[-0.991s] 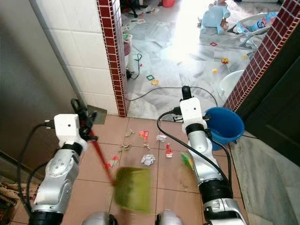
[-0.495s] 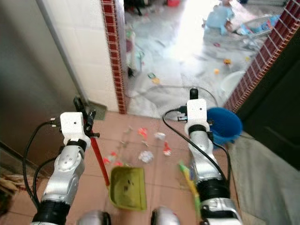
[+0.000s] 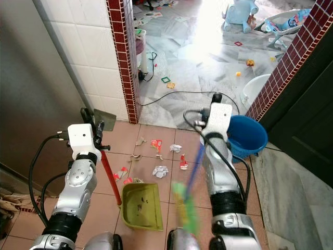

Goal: Sweep floor

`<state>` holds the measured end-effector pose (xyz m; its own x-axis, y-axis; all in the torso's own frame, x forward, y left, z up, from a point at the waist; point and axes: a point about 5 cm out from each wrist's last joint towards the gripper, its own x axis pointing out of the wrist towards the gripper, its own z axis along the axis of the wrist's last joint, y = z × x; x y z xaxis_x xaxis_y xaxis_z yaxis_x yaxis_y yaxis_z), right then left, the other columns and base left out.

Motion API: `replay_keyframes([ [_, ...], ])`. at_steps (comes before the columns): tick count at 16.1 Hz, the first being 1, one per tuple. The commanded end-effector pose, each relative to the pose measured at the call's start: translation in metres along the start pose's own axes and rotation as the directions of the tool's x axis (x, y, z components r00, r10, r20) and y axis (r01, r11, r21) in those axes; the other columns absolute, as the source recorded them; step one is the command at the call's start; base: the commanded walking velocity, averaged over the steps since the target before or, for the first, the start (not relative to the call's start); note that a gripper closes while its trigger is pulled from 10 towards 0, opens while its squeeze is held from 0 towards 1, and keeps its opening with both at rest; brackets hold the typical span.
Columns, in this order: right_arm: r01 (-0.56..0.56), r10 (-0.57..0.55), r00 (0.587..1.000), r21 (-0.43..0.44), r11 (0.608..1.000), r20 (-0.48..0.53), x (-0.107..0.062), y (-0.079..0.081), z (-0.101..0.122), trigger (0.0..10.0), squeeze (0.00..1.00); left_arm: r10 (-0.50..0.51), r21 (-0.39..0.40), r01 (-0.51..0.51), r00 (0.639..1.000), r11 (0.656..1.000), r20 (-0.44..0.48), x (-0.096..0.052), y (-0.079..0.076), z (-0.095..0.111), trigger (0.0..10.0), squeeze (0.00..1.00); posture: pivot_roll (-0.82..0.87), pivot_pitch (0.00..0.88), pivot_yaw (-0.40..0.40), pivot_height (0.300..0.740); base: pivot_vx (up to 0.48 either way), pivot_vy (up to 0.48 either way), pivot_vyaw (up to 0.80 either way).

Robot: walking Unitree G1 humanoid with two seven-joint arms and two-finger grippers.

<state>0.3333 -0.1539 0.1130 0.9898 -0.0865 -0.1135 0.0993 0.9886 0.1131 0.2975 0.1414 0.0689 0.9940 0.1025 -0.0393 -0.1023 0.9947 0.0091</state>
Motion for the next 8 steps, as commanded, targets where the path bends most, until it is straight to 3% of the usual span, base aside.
replay_keyframes([
  [1, -0.072, 0.068, 0.997, 0.111, 0.991, 0.043, 0.003, 0.014, 0.021, 10.0, 0.00, -0.002, -0.010, 0.002, 0.999, 1.000, 0.036, 0.004, -0.005, 0.007, 10.0, 0.00, -0.12, 0.080, -0.008, 0.740, 0.000, 0.000, 0.00],
  [4, -0.181, 0.171, 0.982, 0.156, 0.971, 0.075, 0.004, 0.030, 0.043, 10.0, 0.00, -0.011, -0.018, 0.012, 0.999, 1.000, 0.039, 0.006, -0.009, 0.007, 10.0, 0.00, -0.13, 0.077, -0.008, 0.740, 0.000, 0.000, 0.00],
  [5, -0.229, 0.219, 0.972, 0.132, 0.964, 0.090, 0.003, 0.035, 0.051, 10.0, 0.00, -0.015, -0.021, 0.016, 0.999, 1.000, 0.037, 0.006, -0.010, 0.006, 10.0, 0.00, -0.13, 0.075, -0.007, 0.740, 0.000, 0.000, 0.00],
  [8, -0.370, 0.375, 0.916, -0.059, 0.927, 0.142, -0.003, 0.047, 0.070, 10.0, 0.00, -0.022, -0.034, 0.023, 0.999, 0.999, 0.033, 0.006, -0.013, 0.004, 10.0, 0.00, -0.13, 0.072, -0.007, 0.740, 0.000, 0.000, 0.00],
])
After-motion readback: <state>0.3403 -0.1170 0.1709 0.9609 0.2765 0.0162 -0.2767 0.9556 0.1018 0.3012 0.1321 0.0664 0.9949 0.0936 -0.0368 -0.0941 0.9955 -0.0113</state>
